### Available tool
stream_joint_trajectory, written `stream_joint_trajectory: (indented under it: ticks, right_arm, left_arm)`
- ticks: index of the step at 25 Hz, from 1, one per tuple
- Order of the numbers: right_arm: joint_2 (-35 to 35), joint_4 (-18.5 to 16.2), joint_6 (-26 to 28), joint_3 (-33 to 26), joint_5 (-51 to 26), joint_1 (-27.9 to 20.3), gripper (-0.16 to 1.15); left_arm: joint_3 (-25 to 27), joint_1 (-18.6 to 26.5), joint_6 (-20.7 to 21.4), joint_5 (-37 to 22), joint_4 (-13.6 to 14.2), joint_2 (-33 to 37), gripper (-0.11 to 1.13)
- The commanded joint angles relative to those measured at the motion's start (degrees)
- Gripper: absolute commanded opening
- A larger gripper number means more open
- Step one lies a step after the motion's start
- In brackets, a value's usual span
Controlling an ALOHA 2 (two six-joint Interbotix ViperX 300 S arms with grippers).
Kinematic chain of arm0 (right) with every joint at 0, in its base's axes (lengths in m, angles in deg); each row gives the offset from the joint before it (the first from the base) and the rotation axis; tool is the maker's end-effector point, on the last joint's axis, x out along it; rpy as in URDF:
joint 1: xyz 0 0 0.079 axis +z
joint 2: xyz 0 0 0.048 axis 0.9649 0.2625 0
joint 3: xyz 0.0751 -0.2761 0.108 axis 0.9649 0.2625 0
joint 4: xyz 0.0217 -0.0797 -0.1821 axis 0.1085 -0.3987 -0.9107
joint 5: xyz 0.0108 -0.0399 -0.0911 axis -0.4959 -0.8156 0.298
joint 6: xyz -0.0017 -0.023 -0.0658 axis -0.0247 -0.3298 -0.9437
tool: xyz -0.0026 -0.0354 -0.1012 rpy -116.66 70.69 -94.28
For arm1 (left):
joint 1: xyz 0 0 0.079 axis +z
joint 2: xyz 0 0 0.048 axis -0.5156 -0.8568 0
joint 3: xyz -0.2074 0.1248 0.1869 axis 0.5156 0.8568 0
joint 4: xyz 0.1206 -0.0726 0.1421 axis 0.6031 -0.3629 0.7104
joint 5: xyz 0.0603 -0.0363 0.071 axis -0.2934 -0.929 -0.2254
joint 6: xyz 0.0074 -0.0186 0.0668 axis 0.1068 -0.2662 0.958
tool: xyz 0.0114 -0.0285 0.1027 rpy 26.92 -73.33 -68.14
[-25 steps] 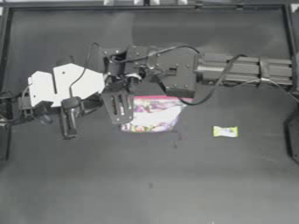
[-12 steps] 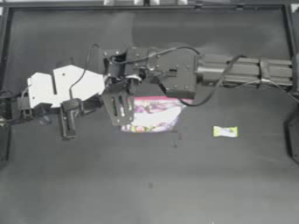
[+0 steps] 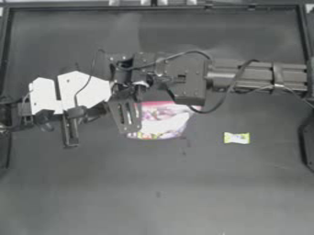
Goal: Put candy in bag
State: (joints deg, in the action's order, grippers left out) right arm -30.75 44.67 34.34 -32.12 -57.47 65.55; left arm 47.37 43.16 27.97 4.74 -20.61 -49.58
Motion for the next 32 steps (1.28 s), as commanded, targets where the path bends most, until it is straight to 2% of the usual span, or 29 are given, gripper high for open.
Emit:
stream_joint_trajectory:
  ticks: [1, 8, 32]
  right_arm:
    - [-1.85, -0.18, 0.18, 0.0, -0.35, -0.18, 0.29]
    - [-2.29, -0.09, 0.35, 0.88, -0.7, -0.44, 0.29]
    - [-8.53, -0.53, 1.85, 10.81, 2.2, -0.88, 0.29]
  left_arm:
    - [-0.53, 0.0, 0.09, 0.44, 0.09, 2.55, 0.09]
    - [-0.53, 0.0, 0.18, 0.53, 0.7, 2.81, 0.09]
    - [-0.35, 0.0, 0.09, 0.62, 0.7, 3.08, 0.09]
